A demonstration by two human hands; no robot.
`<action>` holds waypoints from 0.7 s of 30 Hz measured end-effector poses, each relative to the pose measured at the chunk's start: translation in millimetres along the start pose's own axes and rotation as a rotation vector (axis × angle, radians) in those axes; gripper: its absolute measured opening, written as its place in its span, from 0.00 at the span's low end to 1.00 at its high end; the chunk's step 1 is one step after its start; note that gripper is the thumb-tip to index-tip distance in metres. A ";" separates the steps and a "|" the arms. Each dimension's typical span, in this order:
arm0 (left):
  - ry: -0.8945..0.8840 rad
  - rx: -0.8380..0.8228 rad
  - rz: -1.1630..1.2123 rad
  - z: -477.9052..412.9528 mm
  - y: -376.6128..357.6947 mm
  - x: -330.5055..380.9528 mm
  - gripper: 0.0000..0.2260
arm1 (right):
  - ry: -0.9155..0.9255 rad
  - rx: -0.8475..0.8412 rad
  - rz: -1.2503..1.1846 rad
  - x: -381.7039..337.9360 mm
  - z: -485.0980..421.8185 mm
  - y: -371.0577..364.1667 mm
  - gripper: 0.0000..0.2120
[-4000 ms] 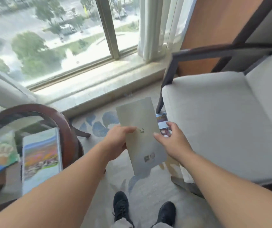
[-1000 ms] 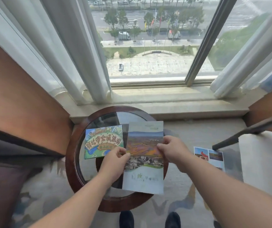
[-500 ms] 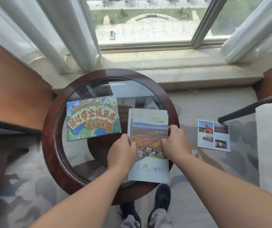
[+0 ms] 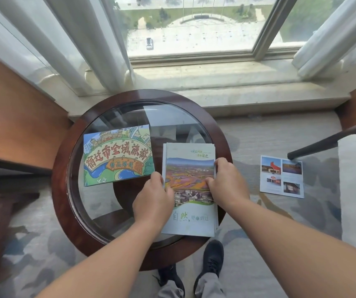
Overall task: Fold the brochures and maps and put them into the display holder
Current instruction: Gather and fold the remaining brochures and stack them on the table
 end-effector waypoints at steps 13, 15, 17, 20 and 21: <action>-0.244 0.117 -0.173 -5.1 6.3 32.3 0.17 | 0.211 0.000 0.136 -14.3 -10.8 4.5 0.33; -0.370 0.094 -0.194 -9.3 -6.9 61.0 0.25 | 0.379 -0.081 0.307 -27.0 -12.1 -2.5 0.45; -0.406 0.004 -0.210 -20.4 -29.1 83.2 0.29 | 0.500 -0.180 0.444 -34.0 -13.6 -12.7 0.51; -0.375 -0.083 -0.320 -31.6 -63.2 88.7 0.31 | 0.529 -0.262 0.514 -29.4 -17.4 -26.0 0.54; -0.372 -0.081 -0.384 -32.4 -69.9 86.5 0.32 | 0.525 -0.262 0.519 -27.9 -18.1 -28.8 0.54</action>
Point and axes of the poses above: each hand's wrist, its own z-axis away from the middle knuckle, its own y-axis out of the back of the hand, x = y × z, the point moved 10 cm from there along -z, towards the middle knuckle, and after that the axes turned 4 degrees about z, right-handed, at the moved point
